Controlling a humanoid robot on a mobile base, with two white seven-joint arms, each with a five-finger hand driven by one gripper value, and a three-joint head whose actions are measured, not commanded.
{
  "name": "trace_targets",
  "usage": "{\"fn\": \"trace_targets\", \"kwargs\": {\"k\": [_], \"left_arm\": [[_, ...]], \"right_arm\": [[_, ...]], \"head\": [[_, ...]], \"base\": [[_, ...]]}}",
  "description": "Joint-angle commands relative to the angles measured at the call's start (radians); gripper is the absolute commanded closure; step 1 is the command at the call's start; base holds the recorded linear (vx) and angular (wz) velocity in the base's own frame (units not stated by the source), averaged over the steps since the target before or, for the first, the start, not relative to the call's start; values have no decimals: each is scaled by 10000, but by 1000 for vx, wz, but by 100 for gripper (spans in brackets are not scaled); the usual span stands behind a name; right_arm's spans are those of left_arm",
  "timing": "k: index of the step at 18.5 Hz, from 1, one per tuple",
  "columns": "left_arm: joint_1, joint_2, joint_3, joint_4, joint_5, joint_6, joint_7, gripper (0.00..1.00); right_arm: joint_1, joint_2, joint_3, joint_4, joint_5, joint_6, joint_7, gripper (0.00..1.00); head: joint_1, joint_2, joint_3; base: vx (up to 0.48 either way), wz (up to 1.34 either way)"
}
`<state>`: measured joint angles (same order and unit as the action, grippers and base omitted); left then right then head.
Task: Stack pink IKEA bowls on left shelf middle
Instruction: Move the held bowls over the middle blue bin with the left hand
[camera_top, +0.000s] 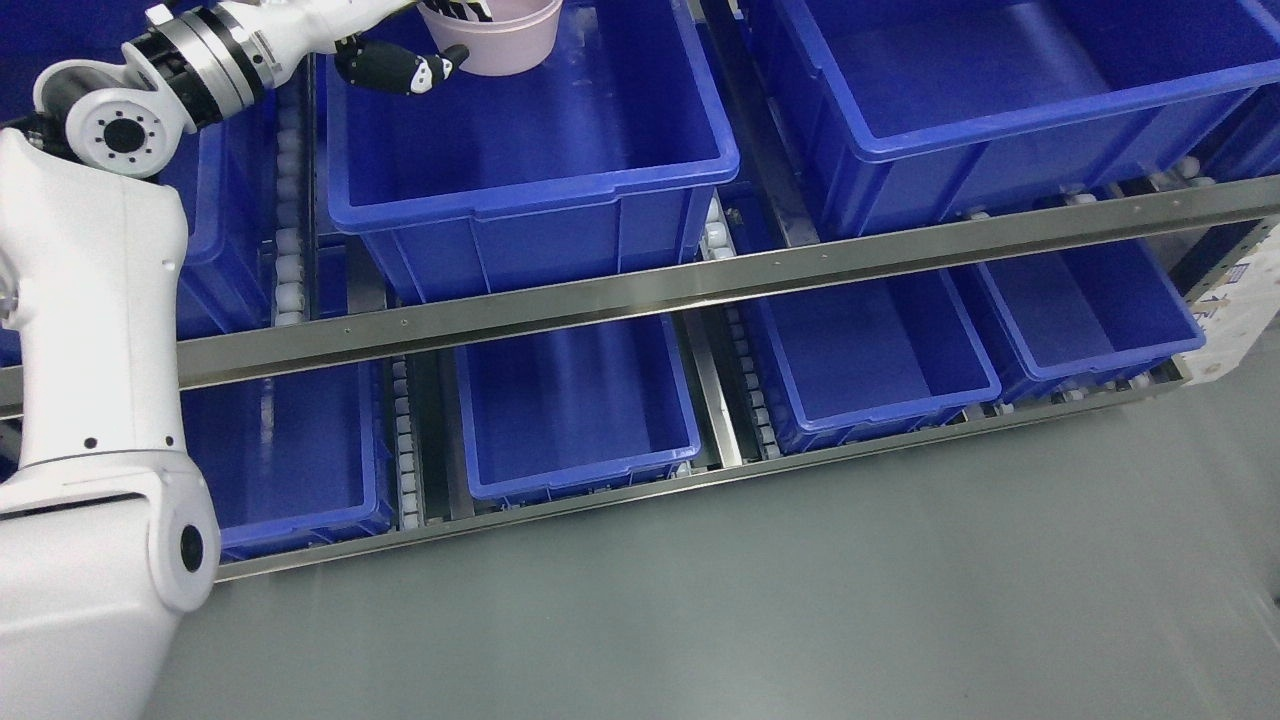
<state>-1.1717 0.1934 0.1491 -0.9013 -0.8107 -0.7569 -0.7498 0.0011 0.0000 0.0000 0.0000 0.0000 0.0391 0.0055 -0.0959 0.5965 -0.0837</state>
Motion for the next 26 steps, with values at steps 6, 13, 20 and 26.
{"fn": "trace_targets", "kwargs": {"k": [6,13,20,26], "left_arm": [[151,-16,-616,1220,-8,22,74,93],[411,-16,-831,1497,-8,22,74,88],[565,-16,-770,1497,22,22,180,78],[596,-16,-785,1435,84,6,212,60]], "right_arm": [[280,-175,-108,-338,-15,-39,6,0],[280,-175,-123,-338,0,-39,6,0],[280,-175,-108,-338,0,-54,6,0],[280,-175,-108,-338,0,-54,6,0]], "head": [[0,0,0],[0,0,0],[0,0,0],[0,0,0]], "base": [[45,-100],[21,-7],[0,5],[0,0]]}}
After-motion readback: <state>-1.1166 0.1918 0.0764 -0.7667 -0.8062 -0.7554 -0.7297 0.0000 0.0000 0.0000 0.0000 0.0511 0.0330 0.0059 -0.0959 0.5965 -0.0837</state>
